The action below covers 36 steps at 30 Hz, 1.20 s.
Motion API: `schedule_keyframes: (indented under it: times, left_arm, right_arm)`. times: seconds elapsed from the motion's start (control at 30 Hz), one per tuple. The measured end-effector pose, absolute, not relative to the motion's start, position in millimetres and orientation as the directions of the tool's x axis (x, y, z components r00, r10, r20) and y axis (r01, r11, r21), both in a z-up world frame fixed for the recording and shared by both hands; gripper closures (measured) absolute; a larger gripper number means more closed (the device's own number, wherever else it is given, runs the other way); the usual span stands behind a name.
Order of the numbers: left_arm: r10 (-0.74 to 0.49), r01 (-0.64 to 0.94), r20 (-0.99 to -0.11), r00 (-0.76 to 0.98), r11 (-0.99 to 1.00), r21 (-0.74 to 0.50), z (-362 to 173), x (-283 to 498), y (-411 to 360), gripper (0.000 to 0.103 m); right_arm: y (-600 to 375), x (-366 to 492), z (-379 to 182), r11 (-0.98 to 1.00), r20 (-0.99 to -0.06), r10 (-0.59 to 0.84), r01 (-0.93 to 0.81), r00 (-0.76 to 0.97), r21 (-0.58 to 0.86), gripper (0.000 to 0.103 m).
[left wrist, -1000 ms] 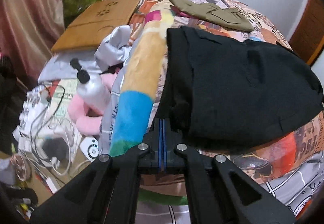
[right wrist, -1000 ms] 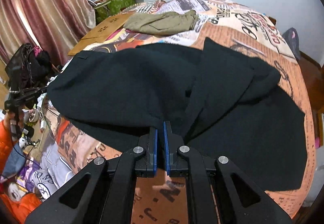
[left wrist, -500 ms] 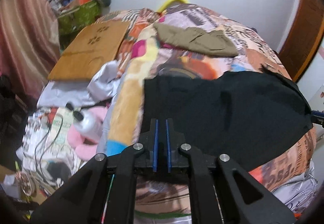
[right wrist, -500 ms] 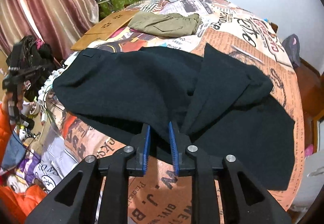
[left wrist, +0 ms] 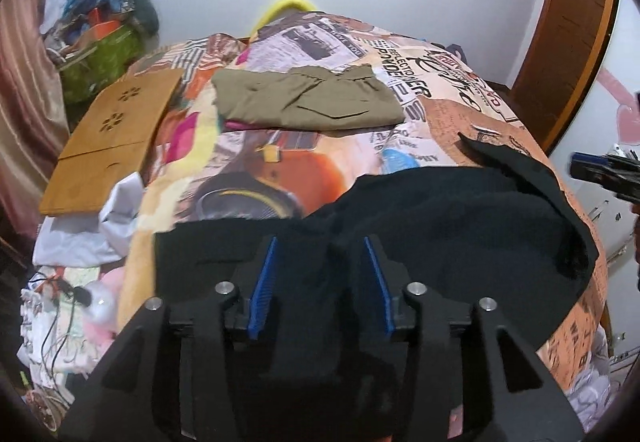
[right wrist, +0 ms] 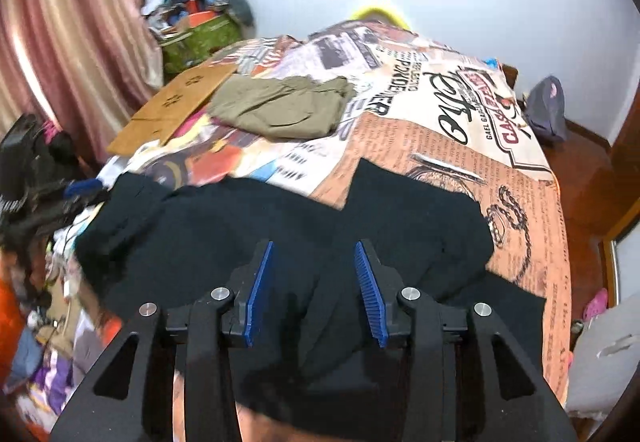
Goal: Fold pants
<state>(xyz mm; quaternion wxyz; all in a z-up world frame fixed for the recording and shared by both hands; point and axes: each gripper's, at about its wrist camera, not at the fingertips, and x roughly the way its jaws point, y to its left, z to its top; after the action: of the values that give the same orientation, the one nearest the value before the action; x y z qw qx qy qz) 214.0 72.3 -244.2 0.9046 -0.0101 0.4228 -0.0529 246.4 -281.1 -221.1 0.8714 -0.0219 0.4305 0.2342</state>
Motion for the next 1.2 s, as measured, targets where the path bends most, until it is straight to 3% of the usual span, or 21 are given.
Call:
schedule_keyframes:
  times: [0.17,0.57,0.63,0.67,0.7,0.93,1.2]
  left_arm:
    - [-0.091,0.095,-0.763,0.639,0.995,-0.038,-258,236,55,0.048]
    - [-0.09,0.055,-0.799,0.594,0.996,-0.071,-295,274,64,0.047]
    - [-0.091,0.051,-0.801,0.592,0.996,-0.076,-297,274,66,0.047]
    - [-0.091,0.05,-0.801,0.592,0.996,-0.076,-297,273,67,0.047]
    - [-0.09,0.05,-0.801,0.592,0.996,-0.075,-297,273,66,0.047]
    - [-0.086,0.078,-0.788,0.61,0.996,-0.048,-280,266,49,0.047]
    - [-0.119,0.14,-0.748,0.653,0.99,-0.035,-244,248,13,0.038]
  right_arm:
    - [-267,302,-246,0.906,-0.812,0.35,-0.39,0.468,0.166,0.063]
    - [-237,389,-314,0.921,-0.926,0.223,-0.376,0.306,0.097,0.065]
    - [-242,392,-315,0.921,-0.92,0.242,-0.37,0.309,0.118,0.076]
    - [-246,391,-313,0.917,-0.913,0.262,-0.376,0.312,0.134,0.088]
    - [-249,389,-310,0.915,-0.909,0.271,-0.379,0.318,0.14,0.095]
    - [-274,345,-264,0.908,-0.839,0.301,-0.406,0.452,0.107,0.097]
    - [-334,294,-197,0.924,-0.725,0.35,-0.344,0.593,0.165,0.099]
